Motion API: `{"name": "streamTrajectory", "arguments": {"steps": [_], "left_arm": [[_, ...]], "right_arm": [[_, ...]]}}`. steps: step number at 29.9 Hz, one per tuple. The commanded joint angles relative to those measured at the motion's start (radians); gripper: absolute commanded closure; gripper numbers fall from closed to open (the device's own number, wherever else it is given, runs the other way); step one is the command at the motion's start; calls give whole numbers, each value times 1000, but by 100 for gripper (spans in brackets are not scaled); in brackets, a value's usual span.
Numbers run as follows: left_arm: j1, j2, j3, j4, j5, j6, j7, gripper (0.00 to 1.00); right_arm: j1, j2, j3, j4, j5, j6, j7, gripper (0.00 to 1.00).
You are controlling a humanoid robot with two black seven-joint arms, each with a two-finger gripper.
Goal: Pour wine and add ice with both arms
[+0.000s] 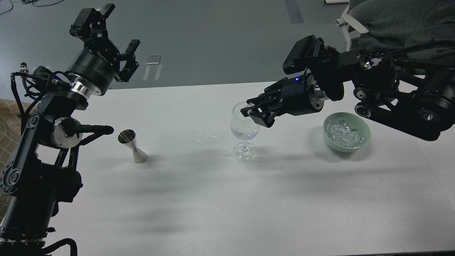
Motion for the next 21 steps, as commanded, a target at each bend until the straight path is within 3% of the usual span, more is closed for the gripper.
{"name": "streamTrajectory", "arguments": {"steps": [1,3,6,14,17,18,21], "left_arm": [[0,1,0,0,0,0,0,2],[0,1,0,0,0,0,0,2],[0,1,0,0,0,0,0,2],[-1,2,0,0,0,0,0,2],[-1,4,-1,0,-2,0,2,2],[-1,4,-3,0,-3,-2,5,2],[-12,7,-3,2,-11,7,14,2]], "right_arm": [[0,10,-1,-9,0,-8,-5,69],[0,10,1,-14,0,-9,-5,59],[0,12,1,-17,1,-12,-6,53],[5,5,10,-15,20,-17,-6,45],[14,1,45,-24,83,-40,-9,24],[15,2,83,-46,130,-50,-12,9],[34,5,157,-125,257,-63,-12,0]]}}
